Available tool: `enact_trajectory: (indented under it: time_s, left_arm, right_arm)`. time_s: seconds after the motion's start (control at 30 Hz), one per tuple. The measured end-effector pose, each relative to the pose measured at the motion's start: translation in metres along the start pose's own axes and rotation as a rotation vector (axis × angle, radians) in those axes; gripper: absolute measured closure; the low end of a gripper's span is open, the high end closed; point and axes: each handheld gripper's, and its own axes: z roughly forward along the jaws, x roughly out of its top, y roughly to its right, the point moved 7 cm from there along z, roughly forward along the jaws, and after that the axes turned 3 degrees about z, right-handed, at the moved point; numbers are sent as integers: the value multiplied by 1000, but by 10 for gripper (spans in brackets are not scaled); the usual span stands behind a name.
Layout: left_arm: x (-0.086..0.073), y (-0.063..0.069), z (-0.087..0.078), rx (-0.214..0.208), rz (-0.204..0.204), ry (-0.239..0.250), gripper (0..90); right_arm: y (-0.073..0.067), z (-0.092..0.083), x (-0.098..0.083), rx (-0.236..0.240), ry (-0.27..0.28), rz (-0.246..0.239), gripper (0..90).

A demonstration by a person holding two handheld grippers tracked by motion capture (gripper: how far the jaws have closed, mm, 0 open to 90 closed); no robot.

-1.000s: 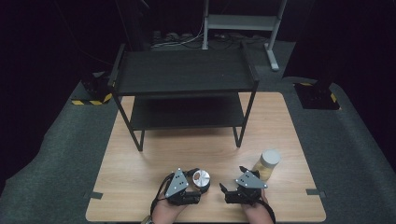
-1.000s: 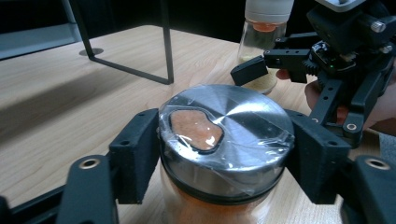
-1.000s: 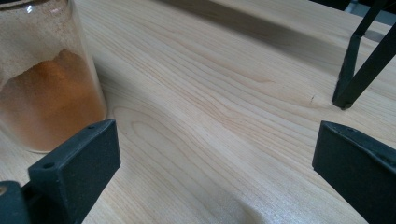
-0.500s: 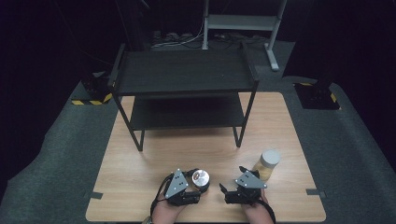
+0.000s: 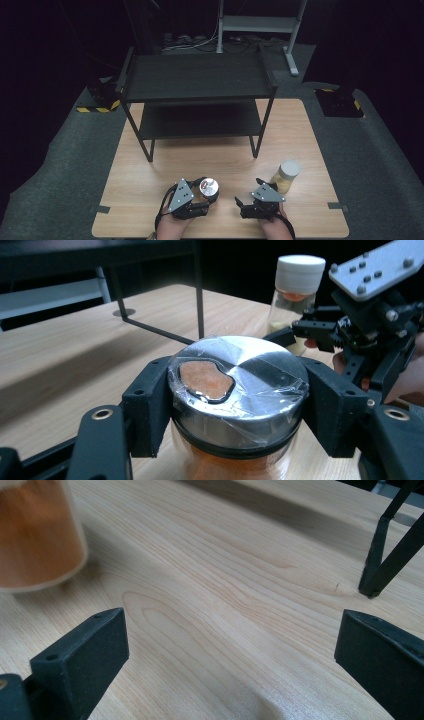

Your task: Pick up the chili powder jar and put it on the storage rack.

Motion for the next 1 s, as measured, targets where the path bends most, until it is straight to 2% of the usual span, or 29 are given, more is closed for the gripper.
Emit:
enact_trajectory:
  time_s: [0.27, 0.57, 1.0]
  left_arm:
    - [10, -7, -13, 39, -24, 38, 348]
    - [30, -17, -31, 93, -13, 78, 348]
    - [58, -32, -52, 162, -22, 148, 348]
  right_arm:
    - [0, 0, 0, 1, 1, -2, 4]
    - [0, 0, 0, 2, -3, -2, 4]
    - [1, 0, 0, 2, 0, 0, 4]
